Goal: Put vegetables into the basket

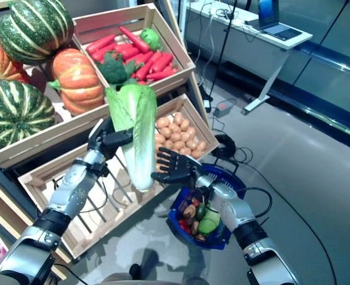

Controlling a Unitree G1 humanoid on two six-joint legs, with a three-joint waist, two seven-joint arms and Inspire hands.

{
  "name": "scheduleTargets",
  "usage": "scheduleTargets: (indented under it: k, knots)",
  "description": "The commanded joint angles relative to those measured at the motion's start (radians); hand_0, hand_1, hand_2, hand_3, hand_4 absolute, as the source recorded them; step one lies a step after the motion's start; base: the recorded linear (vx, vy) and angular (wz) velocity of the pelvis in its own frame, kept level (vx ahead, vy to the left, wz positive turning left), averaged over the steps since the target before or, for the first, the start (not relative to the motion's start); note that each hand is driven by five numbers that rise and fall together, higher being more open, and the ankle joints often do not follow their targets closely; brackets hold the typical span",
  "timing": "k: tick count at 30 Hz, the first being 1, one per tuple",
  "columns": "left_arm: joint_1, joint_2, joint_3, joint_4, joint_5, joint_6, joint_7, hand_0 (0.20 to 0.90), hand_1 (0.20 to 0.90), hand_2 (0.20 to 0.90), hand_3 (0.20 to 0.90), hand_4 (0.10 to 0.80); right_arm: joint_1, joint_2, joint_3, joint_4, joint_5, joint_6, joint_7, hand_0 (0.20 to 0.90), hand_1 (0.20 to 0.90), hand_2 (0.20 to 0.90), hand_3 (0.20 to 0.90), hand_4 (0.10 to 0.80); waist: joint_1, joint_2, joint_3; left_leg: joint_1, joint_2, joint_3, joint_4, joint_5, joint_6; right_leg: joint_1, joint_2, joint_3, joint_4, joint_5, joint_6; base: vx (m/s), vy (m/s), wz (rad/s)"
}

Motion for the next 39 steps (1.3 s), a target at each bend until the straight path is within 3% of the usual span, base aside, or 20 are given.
scheduleTargets:
  k: [1, 8, 15, 22, 29, 39]
  knots:
    - [-0.060, -0.087, -0.065, -0.080, 0.024, -0.166, -0.039, 0.300, 0.300, 0.300, 0.300, 0.400, -0.032, 0.060, 0.026, -0.084, 0.056, -0.075, -0.014, 0.900, 0.900, 0.900, 0.900, 0.800, -0.007, 0.022, -0.136, 0.033, 0.022, -0.008, -0.019, -0.026, -0.034, -0.048, -0.015, 0.010, -0.006, 0.117, -0.029, -0.006, -0.039, -0.03]
    - [-0.037, -0.115, -0.143, -0.139, 0.101, -0.184, -0.092, 0.300, 0.300, 0.300, 0.300, 0.400, -0.035, 0.085, 0.021, -0.083, 0.122, -0.060, -0.032, 0.900, 0.900, 0.900, 0.900, 0.800, -0.001, 0.018, -0.135, 0.037, 0.030, -0.003, -0.037, -0.018, -0.036, -0.046, -0.008, 0.007, -0.022, 0.125, -0.029, -0.004, -0.029, -0.03]
    - [-0.044, -0.127, -0.200, -0.134, -0.022, -0.122, -0.327, 0.300, 0.300, 0.300, 0.300, 0.400, -0.065, 0.106, 0.033, -0.037, 0.327, 0.073, 0.134, 0.900, 0.900, 0.900, 0.900, 0.800, 0.004, 0.013, -0.140, 0.049, 0.033, 0.002, -0.044, -0.022, -0.034, -0.036, -0.003, 0.005, -0.023, 0.121, -0.033, 0.015, -0.021, -0.02]
    - [-0.024, -0.140, -0.225, -0.112, -0.194, 0.025, -0.522, 0.300, 0.300, 0.300, 0.300, 0.400, -0.121, 0.130, -0.010, 0.005, 0.597, 0.168, 0.371, 0.900, 0.900, 0.900, 0.900, 0.800, 0.017, 0.018, -0.157, 0.057, 0.033, -0.008, -0.051, -0.026, -0.037, -0.023, -0.003, -0.004, -0.030, 0.121, -0.031, 0.033, -0.012, 0.01]
    - [0.020, -0.174, -0.207, -0.034, -0.291, 0.136, -0.680, 0.300, 0.300, 0.300, 0.300, 0.400, -0.181, 0.115, -0.052, 0.012, 0.700, 0.154, 0.502, 0.900, 0.900, 0.900, 0.900, 0.800, 0.020, 0.025, -0.169, 0.055, 0.031, -0.017, -0.054, -0.031, -0.039, -0.021, -0.004, -0.008, -0.033, 0.116, -0.028, 0.000, 0.000, 0.00]
    - [0.077, -0.212, -0.127, 0.073, -0.336, 0.169, -0.748, 0.300, 0.300, 0.300, 0.300, 0.400, -0.211, 0.071, -0.116, 0.019, 0.737, 0.040, 0.470, 0.900, 0.900, 0.900, 0.900, 0.800, 0.022, 0.027, -0.177, 0.052, 0.028, -0.023, -0.055, -0.035, -0.037, -0.019, -0.002, -0.005, -0.038, 0.110, -0.036, 0.002, 0.000, 0.01]
